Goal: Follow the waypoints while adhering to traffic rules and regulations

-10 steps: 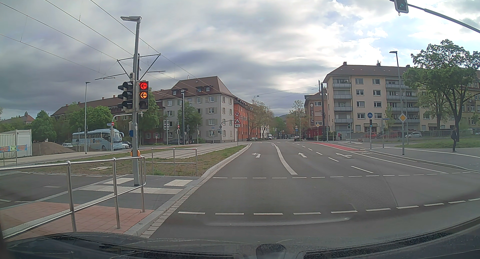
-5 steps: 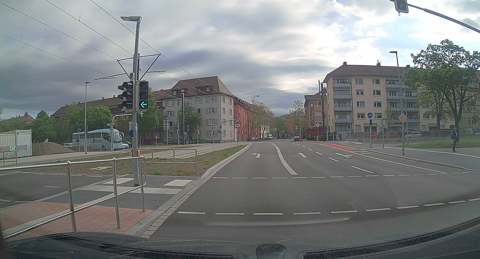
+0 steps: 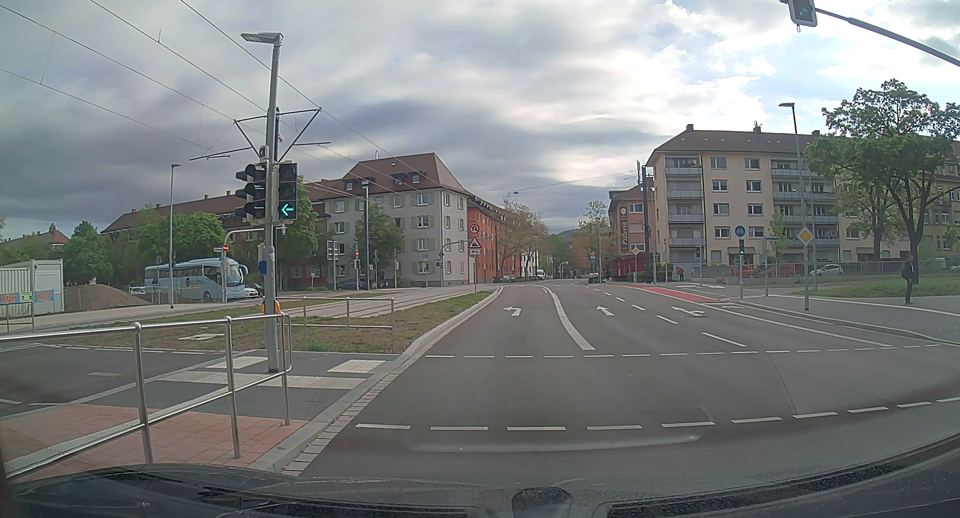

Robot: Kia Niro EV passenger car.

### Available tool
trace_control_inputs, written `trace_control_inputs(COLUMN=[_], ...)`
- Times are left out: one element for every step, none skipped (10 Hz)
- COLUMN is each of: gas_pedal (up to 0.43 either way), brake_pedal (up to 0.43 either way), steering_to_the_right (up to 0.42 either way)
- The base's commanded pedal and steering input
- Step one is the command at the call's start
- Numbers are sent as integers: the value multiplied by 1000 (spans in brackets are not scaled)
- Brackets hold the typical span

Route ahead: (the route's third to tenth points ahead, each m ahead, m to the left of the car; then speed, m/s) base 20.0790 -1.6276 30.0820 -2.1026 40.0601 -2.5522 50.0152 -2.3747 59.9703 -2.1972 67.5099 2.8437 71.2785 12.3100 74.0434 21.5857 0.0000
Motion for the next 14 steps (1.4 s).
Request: trace_control_inputs(gas_pedal=[0, 0, 110, 150, 150, 150, 150, 150, 150, 150, 150, 150, 150, 150], brake_pedal=[0, 0, 0, 0, 0, 0, 0, 0, 0, 0, 0, 0, 0, 0], steering_to_the_right=[0, 0, 2, 3, 4, 4, 7, 12, 14, 14, 14, 14, 14, 13])
